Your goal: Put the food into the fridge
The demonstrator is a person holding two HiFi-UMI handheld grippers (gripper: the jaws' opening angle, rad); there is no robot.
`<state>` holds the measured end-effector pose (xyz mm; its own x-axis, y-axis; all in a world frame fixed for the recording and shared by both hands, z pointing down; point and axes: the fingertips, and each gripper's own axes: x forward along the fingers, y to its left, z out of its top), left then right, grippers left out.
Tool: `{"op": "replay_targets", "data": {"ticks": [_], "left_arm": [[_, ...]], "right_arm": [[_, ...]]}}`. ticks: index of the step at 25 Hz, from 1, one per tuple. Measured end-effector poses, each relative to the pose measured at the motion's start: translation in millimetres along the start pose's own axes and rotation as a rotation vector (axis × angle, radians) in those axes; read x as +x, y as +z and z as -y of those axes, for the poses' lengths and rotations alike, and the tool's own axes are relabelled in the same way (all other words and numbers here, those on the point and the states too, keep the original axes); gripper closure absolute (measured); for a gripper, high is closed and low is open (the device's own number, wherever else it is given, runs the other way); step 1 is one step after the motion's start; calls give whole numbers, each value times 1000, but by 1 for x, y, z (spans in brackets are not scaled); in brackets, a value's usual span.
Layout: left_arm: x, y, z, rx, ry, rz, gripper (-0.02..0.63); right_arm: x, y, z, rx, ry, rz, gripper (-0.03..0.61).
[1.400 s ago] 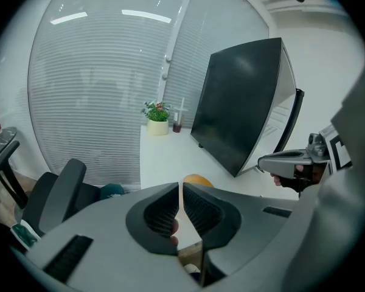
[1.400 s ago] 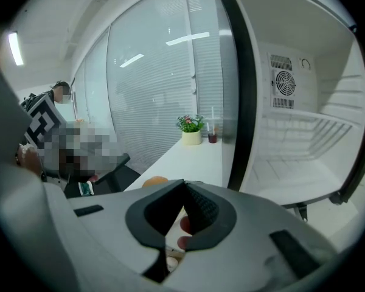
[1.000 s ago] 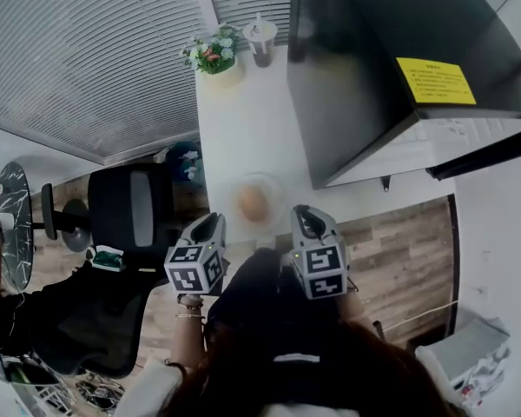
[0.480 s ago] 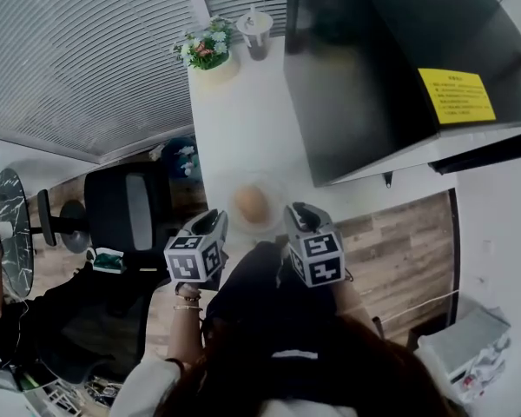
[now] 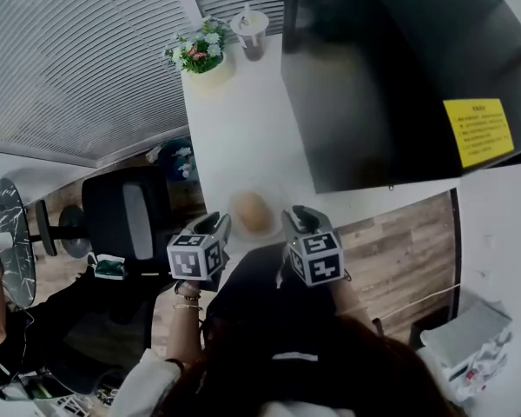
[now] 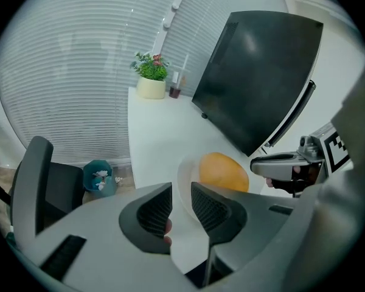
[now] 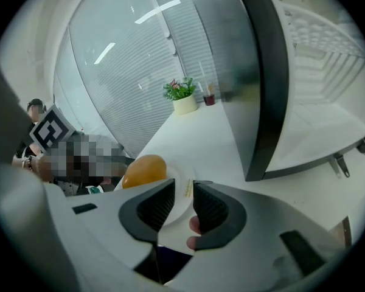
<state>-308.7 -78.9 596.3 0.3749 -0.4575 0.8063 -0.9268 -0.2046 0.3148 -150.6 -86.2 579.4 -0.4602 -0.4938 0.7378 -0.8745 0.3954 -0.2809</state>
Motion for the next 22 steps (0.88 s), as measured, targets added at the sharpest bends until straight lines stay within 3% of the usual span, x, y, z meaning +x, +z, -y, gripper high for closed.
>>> {"op": "replay_targets", "data": {"ticks": [22], "left_arm": [[22,-10,0,9,-62,-160,502]], "right_arm": [[26,-23,6,126,42,-156,453]]}}
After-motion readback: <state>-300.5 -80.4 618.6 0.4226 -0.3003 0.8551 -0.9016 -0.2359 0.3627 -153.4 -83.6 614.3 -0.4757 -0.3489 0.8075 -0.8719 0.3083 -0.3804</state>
